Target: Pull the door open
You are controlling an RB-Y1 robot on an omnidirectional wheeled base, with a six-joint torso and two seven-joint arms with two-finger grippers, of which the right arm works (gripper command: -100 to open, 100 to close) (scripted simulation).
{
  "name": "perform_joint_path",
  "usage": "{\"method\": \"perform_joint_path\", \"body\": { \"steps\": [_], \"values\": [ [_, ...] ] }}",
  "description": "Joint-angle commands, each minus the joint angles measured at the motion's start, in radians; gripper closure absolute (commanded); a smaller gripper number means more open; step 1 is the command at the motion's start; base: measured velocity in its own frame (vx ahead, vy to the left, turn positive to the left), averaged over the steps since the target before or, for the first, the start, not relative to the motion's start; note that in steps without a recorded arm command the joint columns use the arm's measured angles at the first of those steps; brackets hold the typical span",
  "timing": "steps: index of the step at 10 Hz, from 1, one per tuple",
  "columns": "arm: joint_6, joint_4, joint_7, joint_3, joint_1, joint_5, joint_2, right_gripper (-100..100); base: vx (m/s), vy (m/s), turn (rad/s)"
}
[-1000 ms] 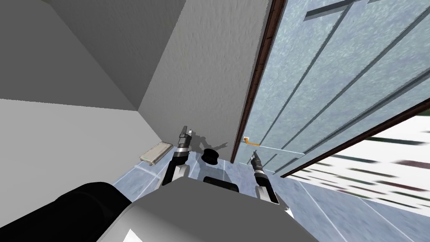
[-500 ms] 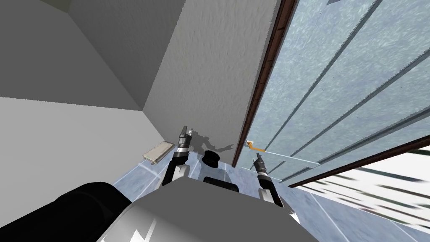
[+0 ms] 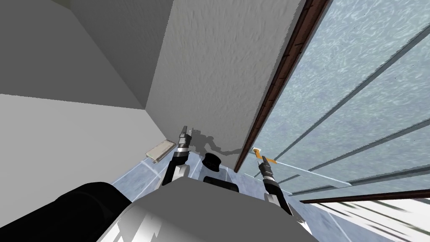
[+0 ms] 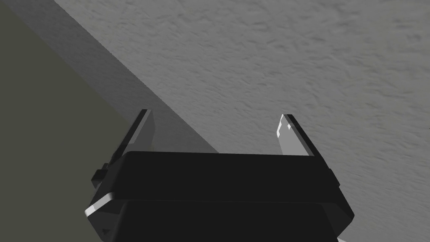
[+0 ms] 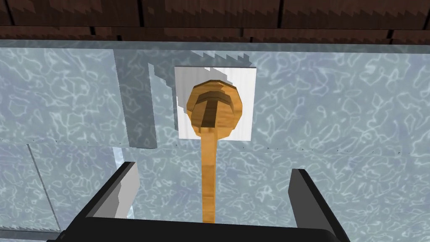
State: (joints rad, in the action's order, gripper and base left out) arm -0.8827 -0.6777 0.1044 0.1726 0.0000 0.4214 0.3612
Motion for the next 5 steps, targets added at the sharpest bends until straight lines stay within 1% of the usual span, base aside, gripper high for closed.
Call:
{"method": "perform_joint_path", "body": {
  "steps": [1, 2, 3, 4, 5],
  "values": [
    [-0.021, 0.028, 0.019, -0.008, 0.0, 0.006, 0.013, -100, 0.184, -0.029, 0.109],
    [-0.021, 0.028, 0.019, -0.008, 0.0, 0.006, 0.013, -100, 0.133, -0.022, 0.019],
    [-0.021, 0.028, 0.019, -0.008, 0.0, 0.006, 0.013, -100, 0.052, -0.009, -0.008],
    [-0.015, 0.018, 0.016, -0.008, 0.005, 0.006, 0.013, -100, 0.018, -0.003, -0.001],
    [-0.015, 0.018, 0.016, -0.008, 0.005, 0.006, 0.013, 100, 0.0, 0.0, 0.0]
  ]
}}
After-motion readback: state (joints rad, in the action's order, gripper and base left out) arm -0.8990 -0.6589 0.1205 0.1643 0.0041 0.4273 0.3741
